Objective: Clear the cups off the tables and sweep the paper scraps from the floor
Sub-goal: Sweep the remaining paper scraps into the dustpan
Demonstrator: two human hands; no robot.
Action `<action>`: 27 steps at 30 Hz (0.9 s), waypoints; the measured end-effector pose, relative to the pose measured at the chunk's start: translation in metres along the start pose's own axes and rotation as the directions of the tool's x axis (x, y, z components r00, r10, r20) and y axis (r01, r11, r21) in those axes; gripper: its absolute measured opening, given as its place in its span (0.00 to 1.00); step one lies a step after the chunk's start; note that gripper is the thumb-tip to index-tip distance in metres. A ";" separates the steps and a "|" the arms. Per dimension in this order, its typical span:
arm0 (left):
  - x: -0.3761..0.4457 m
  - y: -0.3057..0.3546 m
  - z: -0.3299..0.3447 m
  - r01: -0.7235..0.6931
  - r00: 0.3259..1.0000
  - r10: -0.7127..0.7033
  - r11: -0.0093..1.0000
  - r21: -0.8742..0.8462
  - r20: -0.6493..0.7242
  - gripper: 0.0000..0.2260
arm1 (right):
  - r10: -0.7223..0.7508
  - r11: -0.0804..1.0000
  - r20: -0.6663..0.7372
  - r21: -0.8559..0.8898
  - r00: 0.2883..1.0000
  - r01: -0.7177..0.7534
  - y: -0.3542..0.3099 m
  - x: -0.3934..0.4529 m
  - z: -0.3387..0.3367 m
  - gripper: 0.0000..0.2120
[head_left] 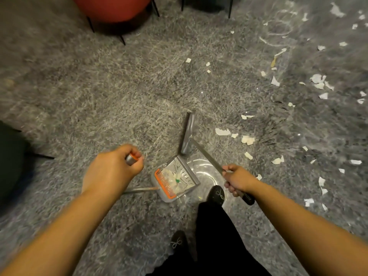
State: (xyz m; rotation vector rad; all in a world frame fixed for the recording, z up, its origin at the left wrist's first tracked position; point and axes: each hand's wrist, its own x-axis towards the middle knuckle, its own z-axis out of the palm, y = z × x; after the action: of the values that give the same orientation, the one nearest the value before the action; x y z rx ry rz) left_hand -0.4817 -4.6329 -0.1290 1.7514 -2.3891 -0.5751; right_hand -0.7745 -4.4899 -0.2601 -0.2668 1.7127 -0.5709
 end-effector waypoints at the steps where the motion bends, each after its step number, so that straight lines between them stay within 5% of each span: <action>1: 0.005 0.004 0.001 0.028 1.000 -0.028 1.000 0.011 0.002 0.06 | 0.012 1.000 0.013 0.000 1.000 -0.012 -0.008 0.011 -0.001 0.09; 12: 0.091 0.069 0.019 0.066 0.997 -0.067 0.996 0.055 0.027 0.05 | 0.128 0.989 0.036 0.070 0.991 -0.131 -0.076 0.101 -0.070 0.08; 27: 0.197 0.207 0.065 -0.177 0.974 0.165 0.982 0.068 0.155 0.05 | 0.297 0.904 -0.207 0.376 0.932 -0.205 -0.012 0.037 -0.235 0.12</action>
State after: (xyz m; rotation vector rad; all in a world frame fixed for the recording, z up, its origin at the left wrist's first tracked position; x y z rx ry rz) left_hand -0.7502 -4.7497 -0.1363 1.5605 -2.6675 -0.6134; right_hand -1.0110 -4.4646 -0.2547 0.2968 1.8228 -0.7262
